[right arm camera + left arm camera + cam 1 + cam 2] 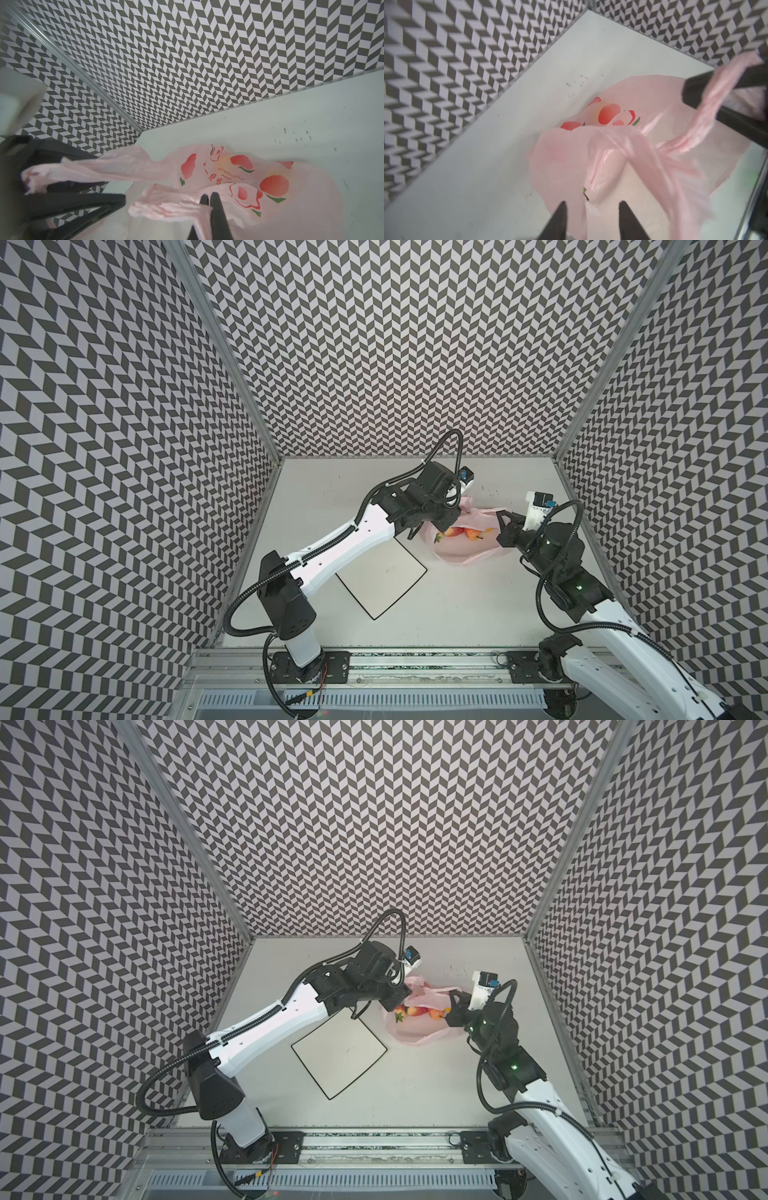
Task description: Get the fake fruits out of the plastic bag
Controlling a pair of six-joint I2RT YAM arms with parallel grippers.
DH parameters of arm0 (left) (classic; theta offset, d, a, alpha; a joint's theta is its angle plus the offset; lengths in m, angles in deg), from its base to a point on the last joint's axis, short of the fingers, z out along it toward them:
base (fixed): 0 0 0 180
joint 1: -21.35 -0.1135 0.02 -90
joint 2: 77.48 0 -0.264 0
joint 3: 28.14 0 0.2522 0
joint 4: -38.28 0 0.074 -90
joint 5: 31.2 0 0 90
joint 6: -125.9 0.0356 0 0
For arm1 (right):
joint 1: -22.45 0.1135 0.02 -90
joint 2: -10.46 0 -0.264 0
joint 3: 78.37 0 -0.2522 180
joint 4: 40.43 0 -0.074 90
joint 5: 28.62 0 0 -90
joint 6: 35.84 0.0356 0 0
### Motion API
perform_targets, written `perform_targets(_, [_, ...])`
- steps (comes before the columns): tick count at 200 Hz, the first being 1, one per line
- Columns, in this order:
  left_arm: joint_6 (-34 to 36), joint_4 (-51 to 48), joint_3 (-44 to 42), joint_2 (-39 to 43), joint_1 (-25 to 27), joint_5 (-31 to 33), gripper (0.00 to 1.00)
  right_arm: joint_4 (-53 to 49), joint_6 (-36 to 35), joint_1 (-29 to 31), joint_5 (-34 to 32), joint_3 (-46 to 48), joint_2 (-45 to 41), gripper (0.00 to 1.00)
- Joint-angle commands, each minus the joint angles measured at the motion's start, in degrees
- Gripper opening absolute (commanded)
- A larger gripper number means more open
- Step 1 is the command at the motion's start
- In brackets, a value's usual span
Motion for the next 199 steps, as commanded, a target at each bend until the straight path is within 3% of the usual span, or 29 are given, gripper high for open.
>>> perform_targets(1, [-4.25,9.12,-5.65,7.09,-0.74,3.24,0.12,-3.25,2.23,0.32,-3.50,-1.68,-2.48,0.00])
perform_targets(10, [-7.43,14.70,-10.91,10.74,-1.08,2.38,0.00,-5.14,2.82,0.32,-4.31,-1.22,-3.54,0.00])
perform_targets(30, [-16.68,30.04,-25.34,19.83,-1.16,1.05,0.00,-9.30,3.38,0.34,-5.17,0.40,-6.64,0.01])
perform_targets(43, [-24.07,40.00,-35.02,25.50,-1.28,0.69,0.00,-12.36,3.70,0.29,-5.64,1.25,-8.69,0.07])
perform_targets(63, [-34.06,52.90,-46.60,31.41,-1.32,0.81,0.00,-17.17,3.41,0.27,-5.83,1.33,-11.59,0.32])
perform_targets(83, [-38.00,57.52,-51.31,33.52,-1.31,1.02,0.00,-22.30,2.46,0.27,-5.85,-1.28,-14.18,0.62])
perform_targets(123, [-39.02,58.40,-51.60,32.96,-1.59,1.40,0.00,-30.82,-3.40,0.26,-7.06,-13.31,-17.49,0.92])
perform_targets(158, [-40.55,61.23,-51.72,31.82,-1.76,0.39,0.00,-33.42,-11.05,0.27,-6.86,-25.87,-13.54,0.95])
perform_targets(199, [-44.09,62.16,-51.80,31.13,-3.17,-0.61,0.00,-41.94,-16.31,0.26,0.18,-41.85,3.20,0.89])
